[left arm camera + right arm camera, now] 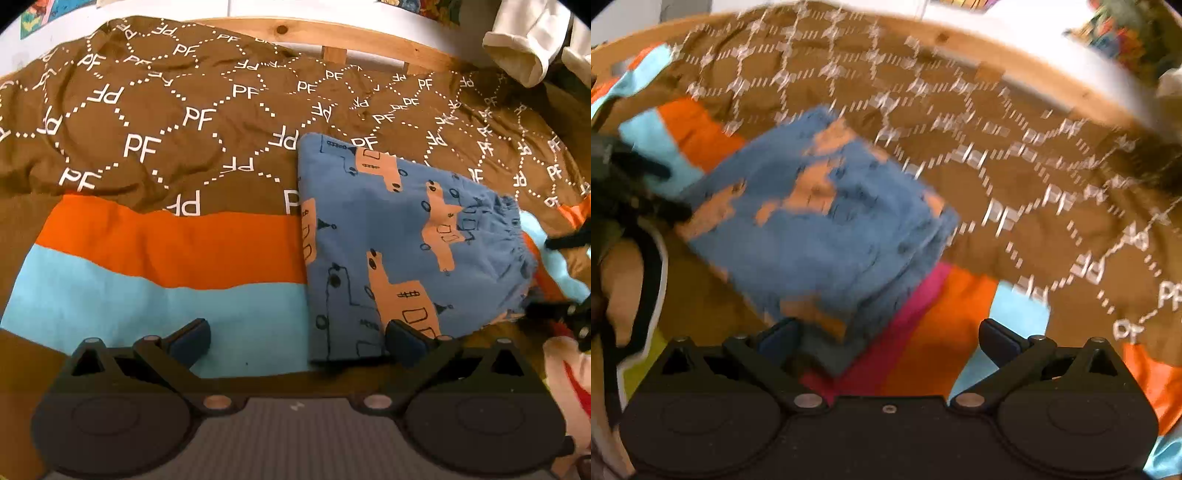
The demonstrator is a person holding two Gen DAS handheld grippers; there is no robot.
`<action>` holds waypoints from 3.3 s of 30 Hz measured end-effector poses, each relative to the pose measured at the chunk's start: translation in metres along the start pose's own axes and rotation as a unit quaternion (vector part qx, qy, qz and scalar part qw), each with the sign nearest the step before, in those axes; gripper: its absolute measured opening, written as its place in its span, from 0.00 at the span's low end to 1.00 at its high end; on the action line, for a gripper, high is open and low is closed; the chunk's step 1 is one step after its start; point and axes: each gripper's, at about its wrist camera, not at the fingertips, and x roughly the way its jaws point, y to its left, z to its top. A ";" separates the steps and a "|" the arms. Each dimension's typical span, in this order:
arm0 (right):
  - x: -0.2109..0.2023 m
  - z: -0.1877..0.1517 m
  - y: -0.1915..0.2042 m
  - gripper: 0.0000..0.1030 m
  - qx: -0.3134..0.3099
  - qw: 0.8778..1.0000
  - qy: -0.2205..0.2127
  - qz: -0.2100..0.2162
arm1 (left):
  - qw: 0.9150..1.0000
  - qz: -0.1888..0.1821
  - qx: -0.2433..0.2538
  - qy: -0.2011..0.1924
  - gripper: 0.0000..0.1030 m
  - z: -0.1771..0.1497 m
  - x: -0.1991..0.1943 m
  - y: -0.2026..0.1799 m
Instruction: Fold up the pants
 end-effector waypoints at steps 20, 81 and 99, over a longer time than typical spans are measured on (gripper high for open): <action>0.032 0.040 -0.099 0.99 0.189 0.958 -0.070 0.202 | 0.991 -0.127 -0.024 -0.027 1.00 0.037 0.017 0.016; 0.033 0.026 -0.042 0.24 0.282 0.943 -0.159 0.071 | 0.993 -0.075 -0.073 0.045 0.18 0.025 0.016 0.004; 0.011 0.048 -0.032 0.21 0.242 0.954 -0.169 0.056 | 0.997 -0.073 -0.028 -0.004 0.14 0.034 -0.005 -0.005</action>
